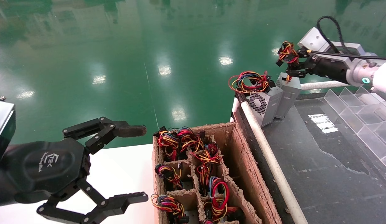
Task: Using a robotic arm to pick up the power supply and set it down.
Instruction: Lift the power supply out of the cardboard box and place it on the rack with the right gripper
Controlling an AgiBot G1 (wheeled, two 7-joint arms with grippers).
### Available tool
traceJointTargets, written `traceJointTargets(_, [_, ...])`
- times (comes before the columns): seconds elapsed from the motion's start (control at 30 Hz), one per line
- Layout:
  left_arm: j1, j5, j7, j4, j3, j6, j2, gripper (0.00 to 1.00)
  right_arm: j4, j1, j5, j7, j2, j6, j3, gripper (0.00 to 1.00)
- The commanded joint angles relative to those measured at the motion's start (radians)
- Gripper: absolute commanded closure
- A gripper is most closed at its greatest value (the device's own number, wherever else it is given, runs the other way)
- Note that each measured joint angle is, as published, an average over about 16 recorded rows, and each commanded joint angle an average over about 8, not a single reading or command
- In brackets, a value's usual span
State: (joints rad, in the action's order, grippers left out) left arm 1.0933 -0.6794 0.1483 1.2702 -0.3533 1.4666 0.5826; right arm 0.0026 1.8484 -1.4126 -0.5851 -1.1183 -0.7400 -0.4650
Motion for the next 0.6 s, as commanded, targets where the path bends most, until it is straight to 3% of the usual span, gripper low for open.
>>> traceJointTargets(0.03, [0.0,0.0,0.0,0.0,0.0,0.0,0.0,0.0,-0.002,-0.001,0.002,0.001,0.006,-0.001,0.001,1.0])
traceJointTargets(0.6, [0.0,0.0,0.0,0.0,0.0,0.0,0.0,0.0,0.008,0.02,0.0,0.014,0.058,-0.302,-0.001,1.0])
